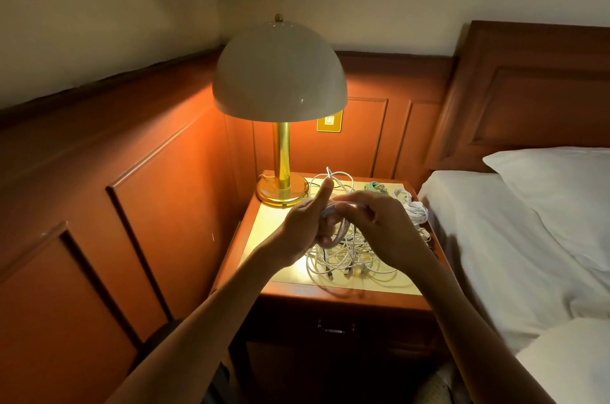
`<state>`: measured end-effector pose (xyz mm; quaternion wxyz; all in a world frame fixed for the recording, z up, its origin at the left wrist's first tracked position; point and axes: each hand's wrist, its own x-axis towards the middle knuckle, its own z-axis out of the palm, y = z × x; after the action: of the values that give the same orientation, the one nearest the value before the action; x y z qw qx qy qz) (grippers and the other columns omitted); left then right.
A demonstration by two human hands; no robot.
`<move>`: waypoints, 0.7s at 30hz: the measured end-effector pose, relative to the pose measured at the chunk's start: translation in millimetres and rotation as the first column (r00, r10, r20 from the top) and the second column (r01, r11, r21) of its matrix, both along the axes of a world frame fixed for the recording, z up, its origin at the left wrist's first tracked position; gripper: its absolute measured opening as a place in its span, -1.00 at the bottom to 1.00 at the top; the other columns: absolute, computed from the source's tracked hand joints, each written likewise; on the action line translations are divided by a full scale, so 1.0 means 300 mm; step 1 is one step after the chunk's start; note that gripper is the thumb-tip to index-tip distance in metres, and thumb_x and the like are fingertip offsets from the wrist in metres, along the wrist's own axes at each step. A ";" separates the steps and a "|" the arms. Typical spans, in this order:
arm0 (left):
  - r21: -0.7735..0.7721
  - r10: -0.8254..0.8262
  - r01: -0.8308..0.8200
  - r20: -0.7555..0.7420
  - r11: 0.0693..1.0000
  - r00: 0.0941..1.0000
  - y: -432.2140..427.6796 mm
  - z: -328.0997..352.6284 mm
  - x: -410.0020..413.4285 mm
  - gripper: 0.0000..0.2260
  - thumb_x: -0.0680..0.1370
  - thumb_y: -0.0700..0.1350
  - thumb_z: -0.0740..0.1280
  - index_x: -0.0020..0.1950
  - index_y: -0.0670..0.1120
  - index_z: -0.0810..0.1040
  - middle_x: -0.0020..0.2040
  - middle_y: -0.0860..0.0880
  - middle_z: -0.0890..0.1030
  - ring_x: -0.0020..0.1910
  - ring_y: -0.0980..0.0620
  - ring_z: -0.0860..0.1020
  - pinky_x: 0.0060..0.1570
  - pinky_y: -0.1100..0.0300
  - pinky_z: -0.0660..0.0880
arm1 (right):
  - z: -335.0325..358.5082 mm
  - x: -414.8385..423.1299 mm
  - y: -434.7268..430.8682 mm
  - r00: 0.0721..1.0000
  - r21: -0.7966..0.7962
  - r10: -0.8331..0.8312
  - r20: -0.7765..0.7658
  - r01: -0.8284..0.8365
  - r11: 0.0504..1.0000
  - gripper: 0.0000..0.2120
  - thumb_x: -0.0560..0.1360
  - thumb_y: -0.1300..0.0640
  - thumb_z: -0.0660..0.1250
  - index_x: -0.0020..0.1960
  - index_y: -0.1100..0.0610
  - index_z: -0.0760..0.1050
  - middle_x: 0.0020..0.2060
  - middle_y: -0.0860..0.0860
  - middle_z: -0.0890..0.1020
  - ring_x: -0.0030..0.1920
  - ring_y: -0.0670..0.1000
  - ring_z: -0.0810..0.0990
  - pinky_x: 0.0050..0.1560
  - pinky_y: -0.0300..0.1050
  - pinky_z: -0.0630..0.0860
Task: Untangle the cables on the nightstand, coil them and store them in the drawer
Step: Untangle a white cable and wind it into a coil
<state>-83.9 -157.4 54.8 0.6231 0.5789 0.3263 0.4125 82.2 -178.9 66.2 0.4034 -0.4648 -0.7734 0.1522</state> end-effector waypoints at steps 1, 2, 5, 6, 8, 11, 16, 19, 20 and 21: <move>0.012 0.008 -0.008 -0.056 1.000 0.998 -0.003 -0.004 0.003 -0.47 0.69 0.16 0.00 -0.35 -0.09 0.40 -0.47 0.00 0.27 -0.50 0.09 0.23 -0.48 0.27 0.26 | -0.003 0.005 0.003 1.000 0.020 -0.010 0.003 0.010 1.000 -0.70 0.54 -0.24 0.27 0.02 -0.08 0.66 -0.20 -0.06 0.67 -0.20 -0.03 0.60 -0.16 0.00 0.53; 0.045 0.029 -0.024 -0.124 0.999 0.992 -0.005 -0.013 0.008 -0.46 0.69 0.18 0.00 -0.34 -0.08 0.43 -0.46 0.00 0.31 -0.50 0.09 0.25 -0.47 0.27 0.29 | -0.008 0.009 0.007 1.000 0.043 -0.024 0.006 0.024 0.999 -0.75 0.53 -0.16 0.33 -0.03 -0.03 0.68 -0.25 -0.09 0.65 -0.24 -0.08 0.57 -0.20 -0.08 0.51; 0.135 0.103 -0.069 -0.265 0.988 0.959 -0.001 -0.032 0.013 -0.47 0.69 0.19 0.01 -0.31 -0.07 0.47 -0.46 0.03 0.39 -0.52 0.12 0.31 -0.47 0.27 0.34 | -0.028 0.004 0.013 0.996 0.123 -0.073 0.049 0.066 0.990 -0.83 0.52 0.01 0.42 -0.07 0.10 0.70 -0.31 -0.10 0.58 -0.28 -0.13 0.52 -0.27 -0.33 0.39; 0.132 0.112 -0.079 -0.263 0.988 0.958 0.002 -0.031 0.011 -0.48 0.69 0.18 0.02 -0.30 -0.07 0.47 -0.46 0.04 0.39 -0.51 0.13 0.31 -0.48 0.27 0.33 | -0.034 -0.002 0.012 0.996 0.133 -0.080 0.049 0.072 0.988 -0.82 0.52 0.00 0.42 -0.04 0.10 0.70 -0.30 -0.09 0.59 -0.29 -0.14 0.51 -0.27 -0.35 0.38; 0.101 0.108 -0.086 -0.233 0.991 0.966 0.011 -0.022 0.007 -0.51 0.69 0.18 0.05 -0.28 -0.07 0.47 -0.43 0.03 0.38 -0.48 0.11 0.30 -0.46 0.25 0.31 | -0.040 -0.004 0.009 0.997 0.103 -0.072 0.005 0.072 0.992 -0.76 0.51 -0.05 0.40 0.03 0.07 0.70 -0.29 -0.11 0.58 -0.32 -0.15 0.50 -0.30 -0.37 0.36; 0.071 0.085 -0.069 -0.249 0.995 0.965 0.019 -0.018 0.002 -0.52 0.69 0.18 0.05 -0.27 -0.08 0.47 -0.43 0.05 0.38 -0.48 0.13 0.32 -0.44 0.27 0.33 | -0.040 0.001 0.003 0.995 0.049 -0.080 -0.062 0.083 0.995 -0.72 0.47 -0.12 0.39 -0.03 0.06 0.70 -0.28 -0.17 0.53 -0.31 -0.21 0.48 -0.30 -0.41 0.35; 0.125 0.077 -0.036 -0.334 0.991 0.940 0.021 -0.021 -0.004 -0.42 0.70 0.16 0.02 -0.09 -0.29 0.56 -0.47 0.15 0.43 -0.47 0.20 0.39 -0.39 0.31 0.43 | -0.052 -0.001 -0.006 0.993 0.030 -0.104 -0.054 0.105 0.994 -0.74 0.49 -0.19 0.36 -0.07 -0.01 0.61 -0.17 -0.18 0.65 -0.21 -0.29 0.59 -0.27 -0.39 0.43; 0.129 0.076 -0.033 -0.344 0.991 0.936 0.017 -0.011 -0.005 -0.42 0.70 0.14 0.02 -0.09 -0.25 0.66 -0.49 0.15 0.40 -0.50 0.22 0.38 -0.38 0.32 0.44 | -0.054 -0.005 -0.016 0.995 0.016 -0.084 -0.062 0.085 0.996 -0.76 0.49 -0.21 0.34 -0.04 -0.05 0.52 -0.20 -0.18 0.65 -0.21 -0.30 0.61 -0.31 -0.42 0.43; 0.121 0.063 -0.023 -0.337 0.992 0.939 0.013 -0.006 -0.004 -0.43 0.69 0.14 0.03 -0.19 -0.17 0.66 -0.47 0.11 0.39 -0.48 0.20 0.37 -0.37 0.31 0.45 | -0.054 -0.006 -0.018 0.996 0.017 -0.075 -0.056 0.076 0.997 -0.76 0.50 -0.18 0.35 -0.05 -0.02 0.49 -0.24 -0.18 0.62 -0.26 -0.30 0.59 -0.34 -0.42 0.39; 0.112 0.053 -0.016 -0.331 0.994 0.942 0.009 0.000 -0.003 -0.44 0.67 0.17 0.05 -0.31 -0.10 0.62 -0.46 0.07 0.38 -0.47 0.16 0.37 -0.36 0.29 0.46 | -0.055 -0.007 -0.020 0.996 0.006 -0.062 -0.056 0.063 0.998 -0.75 0.49 -0.16 0.37 -0.08 0.01 0.46 -0.28 -0.17 0.59 -0.31 -0.27 0.57 -0.35 -0.40 0.37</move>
<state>-84.8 -154.6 54.7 0.5195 0.6673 0.4142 0.3365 80.1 -184.9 49.7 0.4313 -0.4826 -0.7475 0.1493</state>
